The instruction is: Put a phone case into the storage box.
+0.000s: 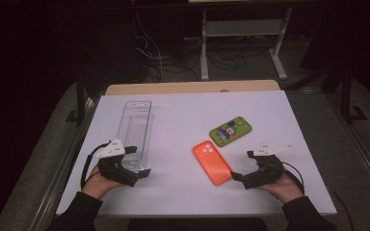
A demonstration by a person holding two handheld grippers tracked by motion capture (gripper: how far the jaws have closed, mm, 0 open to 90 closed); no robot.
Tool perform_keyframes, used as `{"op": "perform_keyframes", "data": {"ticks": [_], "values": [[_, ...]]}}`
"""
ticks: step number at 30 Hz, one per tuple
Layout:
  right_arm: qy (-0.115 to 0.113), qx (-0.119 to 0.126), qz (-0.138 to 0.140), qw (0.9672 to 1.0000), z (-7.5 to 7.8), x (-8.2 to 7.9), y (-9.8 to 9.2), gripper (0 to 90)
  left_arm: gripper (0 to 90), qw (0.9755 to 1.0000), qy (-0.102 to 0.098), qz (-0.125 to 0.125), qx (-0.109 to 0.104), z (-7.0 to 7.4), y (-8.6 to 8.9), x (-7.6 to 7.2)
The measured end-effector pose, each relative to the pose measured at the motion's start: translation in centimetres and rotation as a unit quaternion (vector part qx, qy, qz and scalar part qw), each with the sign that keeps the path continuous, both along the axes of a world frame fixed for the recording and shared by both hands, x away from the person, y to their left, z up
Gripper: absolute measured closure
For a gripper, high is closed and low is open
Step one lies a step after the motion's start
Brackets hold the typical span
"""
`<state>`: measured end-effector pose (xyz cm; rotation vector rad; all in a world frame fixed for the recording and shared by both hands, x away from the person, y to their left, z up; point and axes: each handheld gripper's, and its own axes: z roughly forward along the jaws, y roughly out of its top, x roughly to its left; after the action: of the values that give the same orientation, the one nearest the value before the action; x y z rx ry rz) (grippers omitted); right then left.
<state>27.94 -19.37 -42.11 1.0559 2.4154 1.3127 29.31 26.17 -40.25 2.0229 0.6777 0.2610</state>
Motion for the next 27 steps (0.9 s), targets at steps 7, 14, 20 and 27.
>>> {"op": "perform_keyframes", "data": {"ticks": [7, 14, 20, 27], "values": [[0.008, -0.005, -0.006, 0.9999, 0.0, 0.1, 0.0, 0.0, 0.0, 1.0, 0.0, -0.001, 0.0, 0.1, -0.1, 0.0], [0.005, -0.006, -0.015, 0.9999, 0.4, 1.1, 0.1, 0.0, 0.0, 1.0, 0.0, 0.004, 0.001, 0.0, 0.1, 0.0], [0.003, -0.009, -0.024, 0.9997, 1.2, 1.9, 0.7, 8.5, 0.0, 0.9999, 0.002, 0.011, 0.001, 0.0, 0.6, -0.1], [0.021, -0.016, -0.032, 0.9992, 1.7, 3.3, 1.2, 19.2, 0.0, 0.9999, 0.002, 0.01, 0.0, 0.1, 0.7, -0.1]]}}
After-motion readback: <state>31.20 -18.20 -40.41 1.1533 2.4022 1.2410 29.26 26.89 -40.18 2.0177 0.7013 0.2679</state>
